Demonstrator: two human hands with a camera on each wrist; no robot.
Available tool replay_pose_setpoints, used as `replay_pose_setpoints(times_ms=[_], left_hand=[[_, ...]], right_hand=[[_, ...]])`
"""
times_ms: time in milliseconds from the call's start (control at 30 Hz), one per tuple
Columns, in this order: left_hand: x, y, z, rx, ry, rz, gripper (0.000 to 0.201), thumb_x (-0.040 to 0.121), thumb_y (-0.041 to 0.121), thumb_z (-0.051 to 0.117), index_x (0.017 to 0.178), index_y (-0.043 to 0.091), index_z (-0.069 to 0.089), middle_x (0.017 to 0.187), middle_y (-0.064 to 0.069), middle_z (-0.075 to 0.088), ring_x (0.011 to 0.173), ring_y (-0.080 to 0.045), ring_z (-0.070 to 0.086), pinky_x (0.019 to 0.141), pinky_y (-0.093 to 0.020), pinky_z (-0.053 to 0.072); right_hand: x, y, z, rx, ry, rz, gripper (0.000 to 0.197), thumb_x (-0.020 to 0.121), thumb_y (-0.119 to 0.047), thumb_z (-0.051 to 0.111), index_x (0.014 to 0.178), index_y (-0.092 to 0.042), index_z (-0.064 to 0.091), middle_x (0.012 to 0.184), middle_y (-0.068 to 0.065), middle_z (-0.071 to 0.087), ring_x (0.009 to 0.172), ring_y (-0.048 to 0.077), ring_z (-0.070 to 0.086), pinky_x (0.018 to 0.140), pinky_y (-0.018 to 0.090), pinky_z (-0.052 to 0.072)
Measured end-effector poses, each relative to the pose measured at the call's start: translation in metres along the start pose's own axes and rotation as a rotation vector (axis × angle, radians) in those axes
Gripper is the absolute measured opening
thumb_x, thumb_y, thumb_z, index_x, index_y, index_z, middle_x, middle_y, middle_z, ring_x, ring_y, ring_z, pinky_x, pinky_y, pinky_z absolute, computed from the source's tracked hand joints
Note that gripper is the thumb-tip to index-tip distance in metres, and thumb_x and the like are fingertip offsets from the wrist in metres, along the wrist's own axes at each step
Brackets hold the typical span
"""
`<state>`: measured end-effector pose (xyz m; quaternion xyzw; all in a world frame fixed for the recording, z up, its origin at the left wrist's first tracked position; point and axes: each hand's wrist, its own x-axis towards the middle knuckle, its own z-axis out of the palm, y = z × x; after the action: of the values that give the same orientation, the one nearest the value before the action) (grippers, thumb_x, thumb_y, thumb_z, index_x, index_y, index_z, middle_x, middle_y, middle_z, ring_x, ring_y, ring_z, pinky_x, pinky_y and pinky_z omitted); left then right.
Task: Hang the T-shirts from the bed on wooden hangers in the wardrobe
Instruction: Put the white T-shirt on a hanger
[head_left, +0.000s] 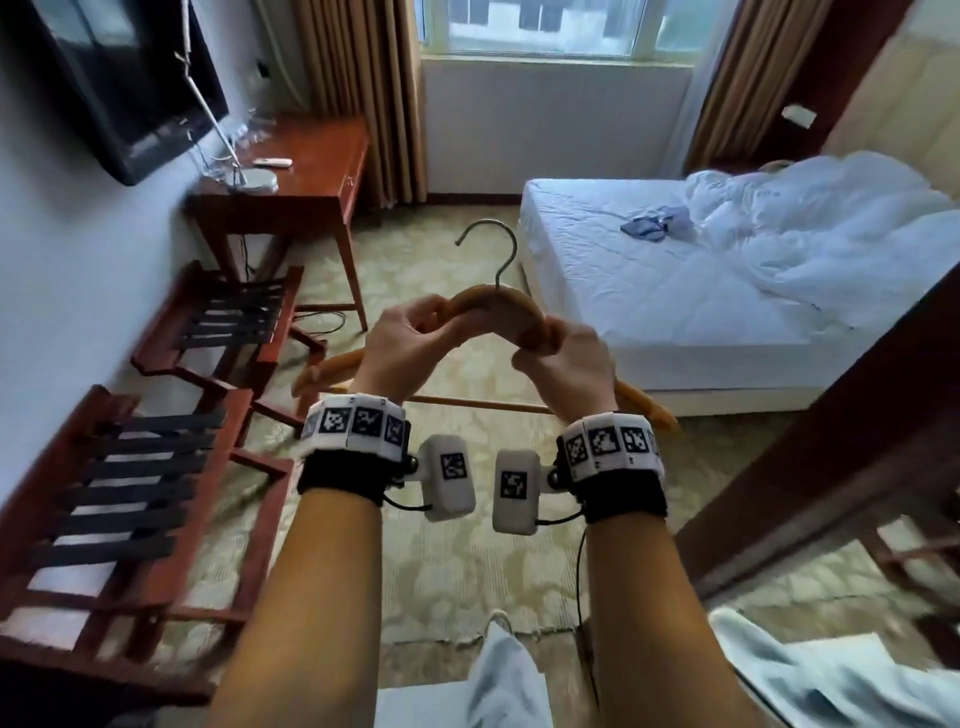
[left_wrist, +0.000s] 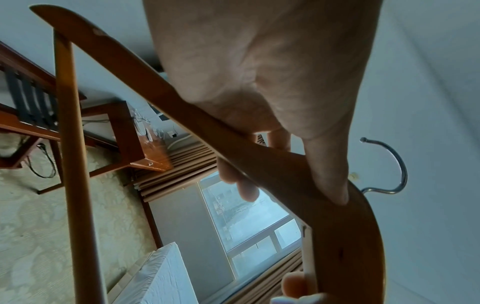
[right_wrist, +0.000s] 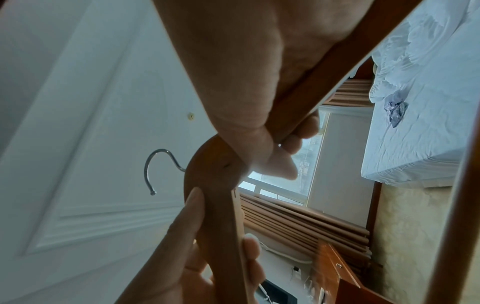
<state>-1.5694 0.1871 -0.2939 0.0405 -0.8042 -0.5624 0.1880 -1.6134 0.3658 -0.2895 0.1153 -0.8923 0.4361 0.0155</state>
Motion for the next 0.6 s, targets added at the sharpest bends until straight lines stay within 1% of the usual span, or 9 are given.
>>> replay_pose_setpoints(times_ms=[67, 167, 200, 300, 367, 401, 467, 501, 601], left_hand=[[0.052, -0.011, 0.01, 0.007, -0.018, -0.004, 0.053, 0.069, 0.066, 0.071, 0.088, 0.016, 0.072, 0.08, -0.009, 0.071, 0.084, -0.035, 0.066, 0.077, -0.052, 0.051], [0.132, -0.017, 0.023, 0.017, -0.021, -0.018, 0.056, 0.065, 0.073, 0.071, 0.086, 0.021, 0.072, 0.079, -0.006, 0.071, 0.084, -0.034, 0.065, 0.081, -0.053, 0.051], [0.159, -0.018, 0.025, 0.014, -0.011, -0.015, 0.056, 0.064, 0.073, 0.071, 0.086, 0.022, 0.072, 0.077, -0.004, 0.071, 0.082, -0.033, 0.065, 0.081, -0.053, 0.051], [0.229, -0.025, 0.031, 0.003, -0.003, -0.009, 0.049, 0.068, 0.065, 0.07, 0.088, 0.021, 0.072, 0.075, 0.002, 0.071, 0.076, -0.021, 0.065, 0.08, -0.048, 0.052], [0.269, -0.036, 0.032, -0.015, -0.002, -0.019, 0.047, 0.07, 0.064, 0.07, 0.09, 0.022, 0.072, 0.077, 0.001, 0.071, 0.081, -0.025, 0.066, 0.081, -0.048, 0.052], [0.289, -0.044, 0.033, -0.023, 0.006, -0.022, 0.046, 0.07, 0.064, 0.07, 0.09, 0.022, 0.072, 0.077, 0.0, 0.071, 0.084, -0.028, 0.066, 0.082, -0.049, 0.051], [0.331, -0.064, 0.034, -0.031, 0.006, -0.031, 0.045, 0.071, 0.064, 0.07, 0.089, 0.023, 0.072, 0.078, 0.0, 0.072, 0.085, -0.029, 0.066, 0.081, -0.048, 0.051], [0.353, -0.075, 0.034, -0.029, -0.005, -0.04, 0.045, 0.071, 0.064, 0.069, 0.089, 0.024, 0.072, 0.078, 0.001, 0.072, 0.082, -0.027, 0.066, 0.079, -0.046, 0.051], [0.425, -0.112, 0.036, -0.026, -0.018, -0.048, 0.046, 0.07, 0.067, 0.069, 0.089, 0.025, 0.072, 0.076, 0.003, 0.071, 0.075, -0.014, 0.063, 0.075, -0.04, 0.049]], right_hand=[[0.051, 0.006, 0.003, -0.001, -0.007, 0.009, 0.016, 0.072, -0.027, 0.074, 0.076, -0.036, 0.062, 0.063, -0.017, 0.058, 0.081, 0.02, 0.064, 0.094, 0.047, 0.048], [0.133, 0.005, 0.001, -0.006, -0.004, 0.019, 0.016, 0.073, -0.026, 0.075, 0.079, -0.033, 0.063, 0.066, -0.014, 0.058, 0.084, 0.021, 0.063, 0.095, 0.046, 0.046], [0.159, 0.003, -0.001, -0.009, -0.001, 0.016, 0.016, 0.074, -0.026, 0.075, 0.081, -0.033, 0.063, 0.069, -0.012, 0.059, 0.085, 0.021, 0.062, 0.096, 0.045, 0.046], [0.23, -0.003, -0.002, -0.035, 0.0, -0.009, 0.019, 0.077, -0.027, 0.074, 0.084, -0.037, 0.06, 0.076, -0.009, 0.063, 0.09, 0.021, 0.062, 0.099, 0.044, 0.043], [0.272, -0.004, 0.005, -0.051, 0.0, -0.015, 0.019, 0.076, -0.027, 0.074, 0.084, -0.038, 0.06, 0.078, -0.009, 0.064, 0.093, 0.022, 0.063, 0.1, 0.045, 0.043], [0.293, -0.004, 0.01, -0.053, 0.001, -0.011, 0.018, 0.076, -0.027, 0.074, 0.083, -0.037, 0.061, 0.076, -0.01, 0.063, 0.092, 0.022, 0.063, 0.099, 0.046, 0.043], [0.337, -0.001, 0.023, -0.058, -0.008, -0.001, 0.018, 0.076, -0.026, 0.075, 0.081, -0.036, 0.061, 0.071, -0.013, 0.06, 0.088, 0.02, 0.061, 0.099, 0.046, 0.043], [0.359, 0.001, 0.031, -0.064, -0.019, 0.004, 0.017, 0.076, -0.026, 0.075, 0.081, -0.035, 0.061, 0.07, -0.015, 0.059, 0.087, 0.02, 0.061, 0.099, 0.046, 0.043], [0.431, 0.008, 0.059, -0.073, -0.028, 0.027, 0.016, 0.075, -0.025, 0.075, 0.078, -0.034, 0.061, 0.068, -0.017, 0.058, 0.086, 0.02, 0.062, 0.098, 0.048, 0.044]])
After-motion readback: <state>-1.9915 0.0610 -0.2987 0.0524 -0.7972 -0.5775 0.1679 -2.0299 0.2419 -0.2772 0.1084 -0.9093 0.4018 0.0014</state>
